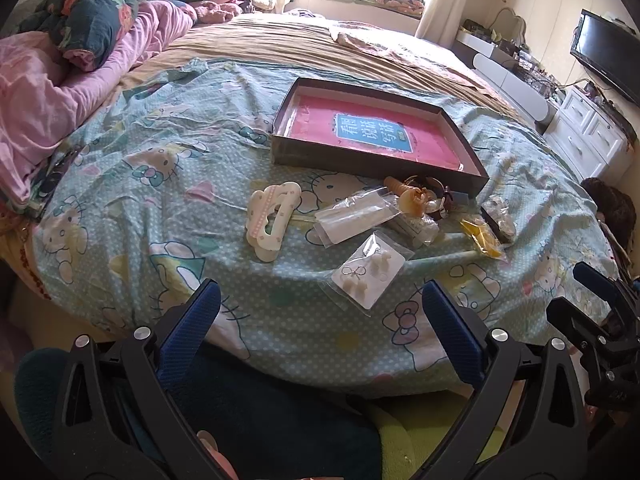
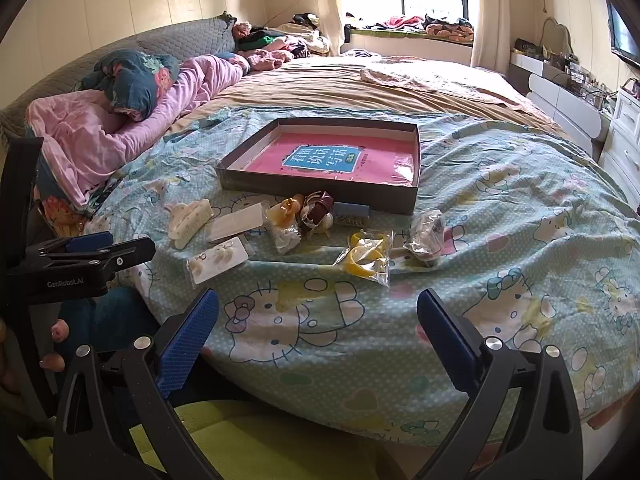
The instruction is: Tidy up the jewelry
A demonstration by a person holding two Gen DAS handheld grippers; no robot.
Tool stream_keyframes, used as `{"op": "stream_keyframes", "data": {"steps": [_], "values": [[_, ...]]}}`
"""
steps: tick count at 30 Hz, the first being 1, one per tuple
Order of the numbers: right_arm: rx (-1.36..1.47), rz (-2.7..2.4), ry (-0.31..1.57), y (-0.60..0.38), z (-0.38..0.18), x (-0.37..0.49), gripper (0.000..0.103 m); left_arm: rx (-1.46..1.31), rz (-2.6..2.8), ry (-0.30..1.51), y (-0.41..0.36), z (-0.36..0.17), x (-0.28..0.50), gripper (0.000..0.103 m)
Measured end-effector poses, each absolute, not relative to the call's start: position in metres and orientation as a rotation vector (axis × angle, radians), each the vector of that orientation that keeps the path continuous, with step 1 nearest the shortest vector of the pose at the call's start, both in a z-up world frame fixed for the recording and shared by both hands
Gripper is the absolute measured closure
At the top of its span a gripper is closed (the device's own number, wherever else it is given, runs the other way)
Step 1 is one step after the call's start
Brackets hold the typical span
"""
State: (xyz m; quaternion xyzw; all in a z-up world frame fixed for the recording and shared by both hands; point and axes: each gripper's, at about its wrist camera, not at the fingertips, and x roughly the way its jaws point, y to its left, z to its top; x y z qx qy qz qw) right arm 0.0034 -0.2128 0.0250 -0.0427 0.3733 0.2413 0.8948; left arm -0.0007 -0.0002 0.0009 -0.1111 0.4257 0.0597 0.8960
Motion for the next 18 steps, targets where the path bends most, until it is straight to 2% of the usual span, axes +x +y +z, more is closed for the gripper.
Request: {"op": "stream_keyframes", "data": {"steps": [18], "values": [[-0.089,0.501,0.77,-0.2119,0.0266,0.0037,0.004,-0.224,0.125,0.877,-0.0013,0.0012,-0.0014,0.009]]}}
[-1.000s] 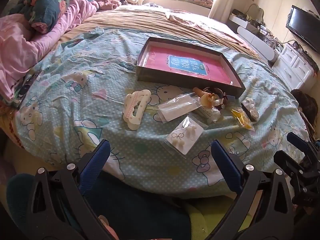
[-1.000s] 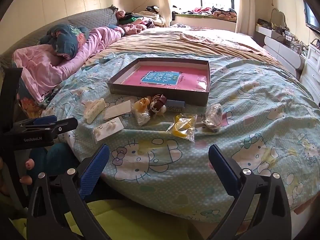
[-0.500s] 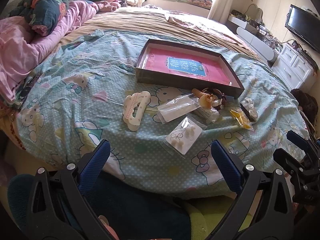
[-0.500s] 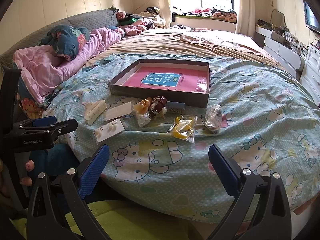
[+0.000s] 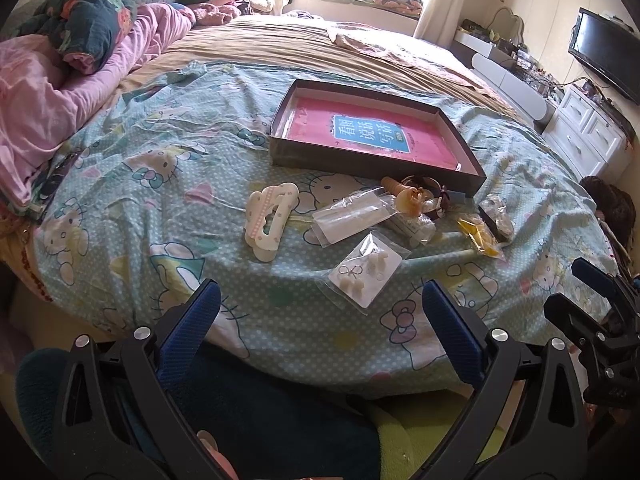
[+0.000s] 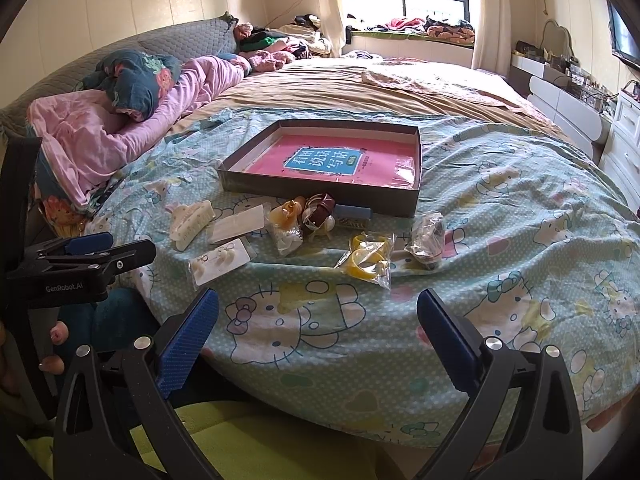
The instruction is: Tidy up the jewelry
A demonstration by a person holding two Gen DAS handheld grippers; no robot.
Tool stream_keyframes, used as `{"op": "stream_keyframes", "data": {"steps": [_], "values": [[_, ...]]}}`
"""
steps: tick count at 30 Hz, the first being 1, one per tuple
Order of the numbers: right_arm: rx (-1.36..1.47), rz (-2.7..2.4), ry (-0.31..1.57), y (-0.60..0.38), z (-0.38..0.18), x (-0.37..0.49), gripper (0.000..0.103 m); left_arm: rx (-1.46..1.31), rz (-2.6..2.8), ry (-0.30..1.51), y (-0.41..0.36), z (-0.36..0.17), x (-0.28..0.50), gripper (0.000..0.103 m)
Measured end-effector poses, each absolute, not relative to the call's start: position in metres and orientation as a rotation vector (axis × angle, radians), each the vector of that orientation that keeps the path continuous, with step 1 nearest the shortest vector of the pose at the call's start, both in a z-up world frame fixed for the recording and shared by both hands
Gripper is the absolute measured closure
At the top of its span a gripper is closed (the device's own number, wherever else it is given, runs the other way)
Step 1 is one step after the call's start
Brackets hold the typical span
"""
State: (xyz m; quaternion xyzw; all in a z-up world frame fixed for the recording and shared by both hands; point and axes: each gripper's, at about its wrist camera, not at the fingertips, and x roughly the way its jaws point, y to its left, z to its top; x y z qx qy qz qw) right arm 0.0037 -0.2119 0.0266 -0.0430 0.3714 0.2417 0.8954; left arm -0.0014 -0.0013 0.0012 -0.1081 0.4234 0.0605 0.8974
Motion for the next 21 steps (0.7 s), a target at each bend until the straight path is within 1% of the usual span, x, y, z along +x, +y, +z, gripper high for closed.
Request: {"op": "stream_keyframes", "data": {"steps": [21], "values": [[-0.087,0.503,0.771,-0.212,0.026,0.004,0.004,-0.221,0.127,0.874,-0.001,0.014,-0.002,0.009]]}}
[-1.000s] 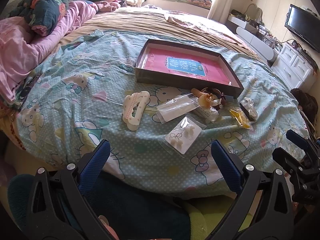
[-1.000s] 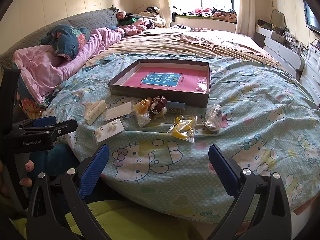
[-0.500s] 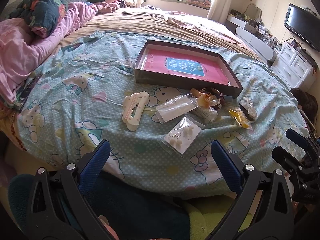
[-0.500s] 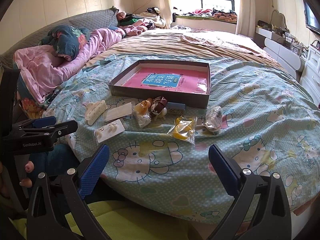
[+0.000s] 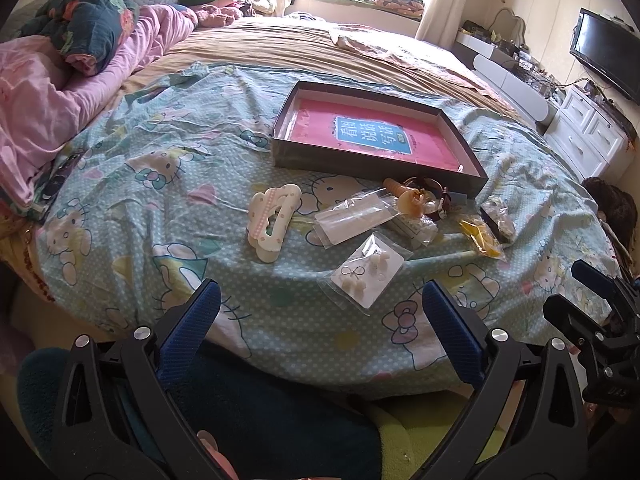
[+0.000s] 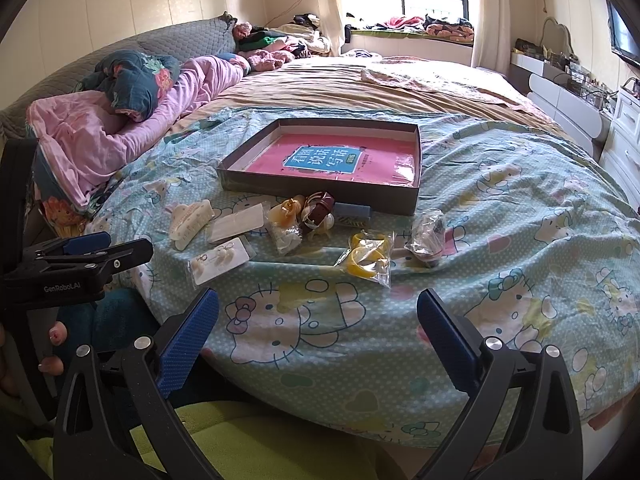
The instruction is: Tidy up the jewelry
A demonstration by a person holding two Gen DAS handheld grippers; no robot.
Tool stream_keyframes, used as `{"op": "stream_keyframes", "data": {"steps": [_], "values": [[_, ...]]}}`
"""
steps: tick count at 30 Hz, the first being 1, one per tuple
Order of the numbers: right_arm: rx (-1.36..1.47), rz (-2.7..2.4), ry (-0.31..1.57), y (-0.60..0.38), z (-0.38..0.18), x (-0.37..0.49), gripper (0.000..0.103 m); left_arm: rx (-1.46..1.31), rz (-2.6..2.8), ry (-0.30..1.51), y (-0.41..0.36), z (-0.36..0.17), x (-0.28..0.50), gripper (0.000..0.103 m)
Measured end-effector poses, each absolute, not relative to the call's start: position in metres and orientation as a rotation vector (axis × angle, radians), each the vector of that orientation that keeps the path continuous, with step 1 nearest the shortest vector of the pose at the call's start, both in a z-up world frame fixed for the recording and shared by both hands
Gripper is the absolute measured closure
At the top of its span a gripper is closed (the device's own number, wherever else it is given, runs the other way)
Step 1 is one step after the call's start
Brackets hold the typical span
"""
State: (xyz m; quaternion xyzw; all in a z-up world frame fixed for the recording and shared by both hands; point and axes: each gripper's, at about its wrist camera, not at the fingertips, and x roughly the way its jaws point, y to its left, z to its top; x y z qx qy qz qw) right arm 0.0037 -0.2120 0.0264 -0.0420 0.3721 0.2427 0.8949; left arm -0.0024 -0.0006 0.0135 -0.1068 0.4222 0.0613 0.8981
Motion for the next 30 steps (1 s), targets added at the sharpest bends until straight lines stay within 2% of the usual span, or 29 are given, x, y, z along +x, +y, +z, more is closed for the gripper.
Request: {"op": "stream_keyframes", "data": {"steps": [6,30], "values": [[-0.09,0.508,0.773,-0.211,0.025,0.004,0.004,-0.224,0.139,0.877,0.007,0.019,-0.004,0.009],[-0.148,0.445,0.827,-0.182,-0.007,0.072,0.004,-0.242,0.282,0.969,0.063,-0.027,0.04,0.009]]}}
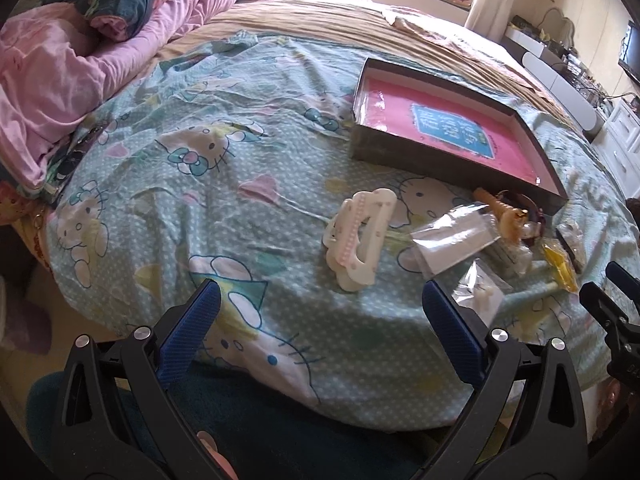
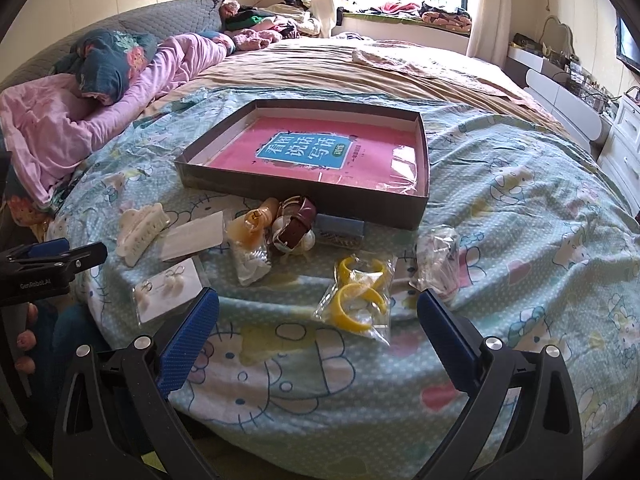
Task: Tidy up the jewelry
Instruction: 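Grasp the white claw hair clip with left gripper while right grasps the yellow bangle bag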
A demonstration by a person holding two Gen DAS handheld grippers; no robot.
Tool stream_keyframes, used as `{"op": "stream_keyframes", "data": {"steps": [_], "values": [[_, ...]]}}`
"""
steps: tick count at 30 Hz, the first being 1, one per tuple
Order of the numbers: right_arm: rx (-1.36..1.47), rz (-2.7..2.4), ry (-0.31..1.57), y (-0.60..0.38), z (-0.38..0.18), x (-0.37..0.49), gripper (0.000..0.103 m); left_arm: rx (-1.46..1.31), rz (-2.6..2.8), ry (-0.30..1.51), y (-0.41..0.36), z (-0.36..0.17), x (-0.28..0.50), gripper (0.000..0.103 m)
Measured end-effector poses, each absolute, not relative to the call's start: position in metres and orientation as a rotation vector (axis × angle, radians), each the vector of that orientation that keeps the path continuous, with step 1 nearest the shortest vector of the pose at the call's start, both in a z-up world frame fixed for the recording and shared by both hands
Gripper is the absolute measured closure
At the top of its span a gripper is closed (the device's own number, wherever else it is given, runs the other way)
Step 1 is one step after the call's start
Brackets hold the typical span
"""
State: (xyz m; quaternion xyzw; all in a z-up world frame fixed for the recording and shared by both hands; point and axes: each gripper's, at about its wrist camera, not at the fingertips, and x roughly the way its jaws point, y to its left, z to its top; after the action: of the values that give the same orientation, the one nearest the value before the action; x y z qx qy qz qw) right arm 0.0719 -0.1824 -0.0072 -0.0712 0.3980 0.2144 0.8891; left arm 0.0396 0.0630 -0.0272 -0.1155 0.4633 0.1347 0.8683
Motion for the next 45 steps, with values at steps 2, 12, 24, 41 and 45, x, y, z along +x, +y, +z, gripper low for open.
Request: {"op": "stream_keyframes", "data": {"steps": [2,12,24,41,45], "values": [[-0.153,0.442,0.833,-0.18,-0.011,0.077,0.004,-0.248,0.29,0.982,0.069,-0.032,0.045,0.009],[-0.138,0.423,0.873,-0.178,-0.029,0.095,0.005,-0.256,0.27,1.011,0.084,-0.05,0.069,0.009],[-0.044,0.434,0.957,-0.196,-0.064,0.119,0.05,-0.188,0.227,1.024,0.075,-0.058,0.084,0.026],[0.028,0.514,0.899,-0.231,-0.039,0.106,0.058,-0.129,0.132,0.967,0.06,-0.047,0.093,0.069],[0.039,0.515,0.865,-0.238,-0.024,0.104,0.058,-0.137,0.142,0.937,0.067,-0.033,0.099,0.069]]}}
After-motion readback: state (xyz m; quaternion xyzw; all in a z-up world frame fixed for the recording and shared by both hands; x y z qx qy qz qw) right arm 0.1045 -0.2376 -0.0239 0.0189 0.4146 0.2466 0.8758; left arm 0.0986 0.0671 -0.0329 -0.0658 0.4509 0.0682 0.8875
